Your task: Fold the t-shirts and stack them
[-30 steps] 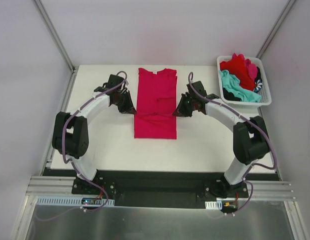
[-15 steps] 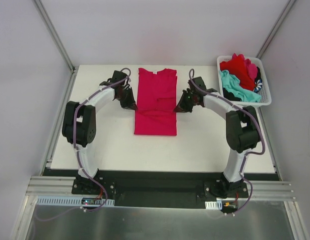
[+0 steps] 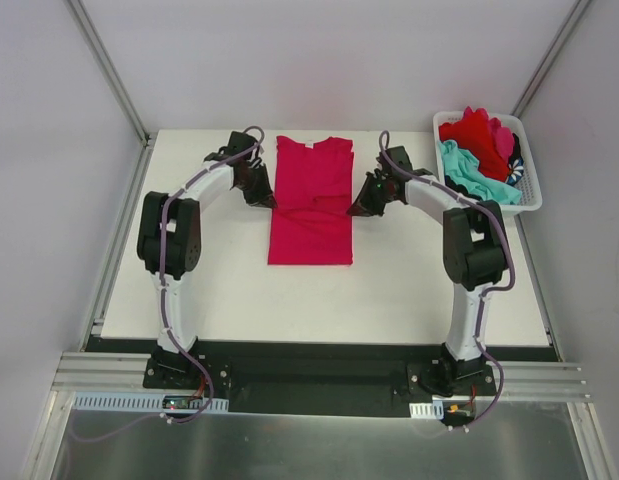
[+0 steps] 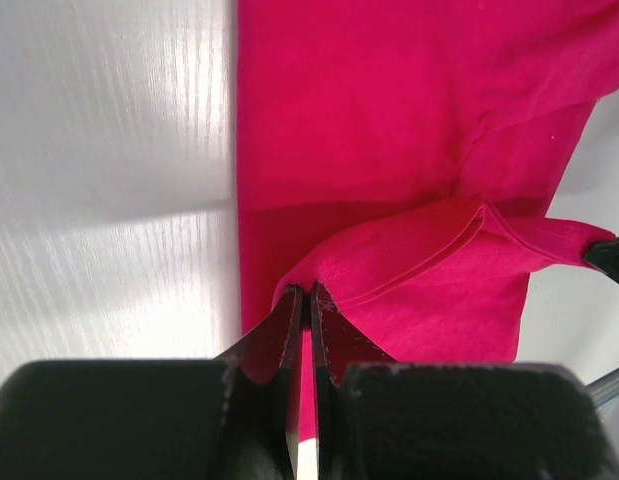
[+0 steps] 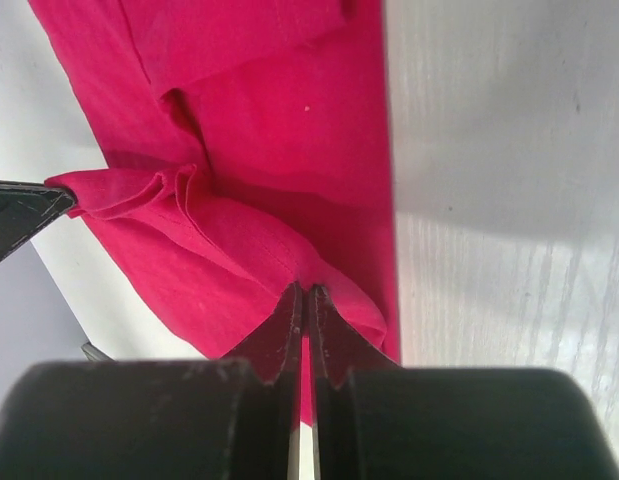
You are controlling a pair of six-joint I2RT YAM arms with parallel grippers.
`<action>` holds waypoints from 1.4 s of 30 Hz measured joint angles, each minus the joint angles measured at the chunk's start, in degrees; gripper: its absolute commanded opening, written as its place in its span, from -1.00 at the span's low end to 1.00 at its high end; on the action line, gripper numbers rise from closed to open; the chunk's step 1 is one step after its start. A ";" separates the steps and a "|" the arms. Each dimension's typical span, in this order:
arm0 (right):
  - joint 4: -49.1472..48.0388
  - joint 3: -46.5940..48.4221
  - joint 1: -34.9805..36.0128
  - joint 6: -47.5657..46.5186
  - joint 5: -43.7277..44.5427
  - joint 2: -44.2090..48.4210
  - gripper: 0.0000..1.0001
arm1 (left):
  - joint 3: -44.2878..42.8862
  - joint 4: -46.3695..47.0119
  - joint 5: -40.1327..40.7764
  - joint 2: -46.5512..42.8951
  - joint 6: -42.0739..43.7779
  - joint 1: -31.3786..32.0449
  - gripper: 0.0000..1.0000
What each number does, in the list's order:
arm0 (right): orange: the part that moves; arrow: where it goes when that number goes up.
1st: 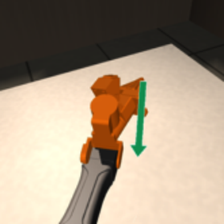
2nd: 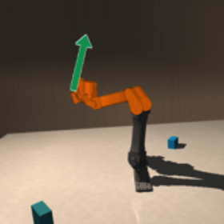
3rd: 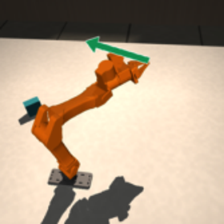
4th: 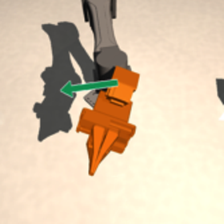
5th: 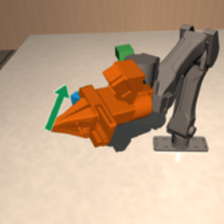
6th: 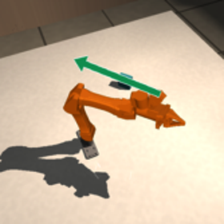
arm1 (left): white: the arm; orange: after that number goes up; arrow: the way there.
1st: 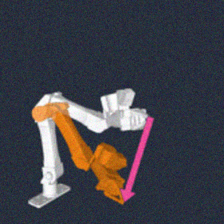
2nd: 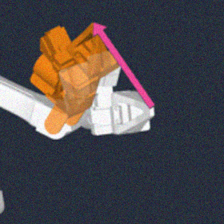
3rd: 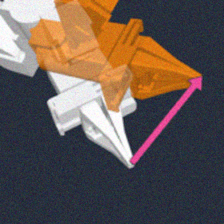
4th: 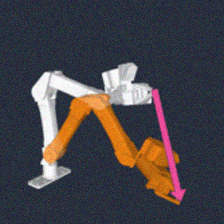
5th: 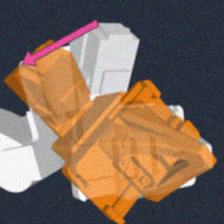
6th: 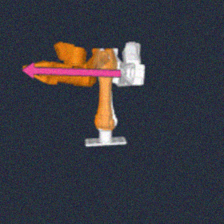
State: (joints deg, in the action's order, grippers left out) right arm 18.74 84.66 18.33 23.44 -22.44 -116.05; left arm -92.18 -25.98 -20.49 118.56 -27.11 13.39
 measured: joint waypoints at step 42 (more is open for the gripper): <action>1.70 -23.15 9.57 -10.05 1.57 29.81 0.98 | 21.68 -5.25 -1.73 -31.41 1.70 -0.44 0.87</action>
State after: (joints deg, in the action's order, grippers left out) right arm 20.45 61.52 27.90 13.39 -20.86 -86.24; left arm -70.50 -31.22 -22.22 87.15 -25.41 12.95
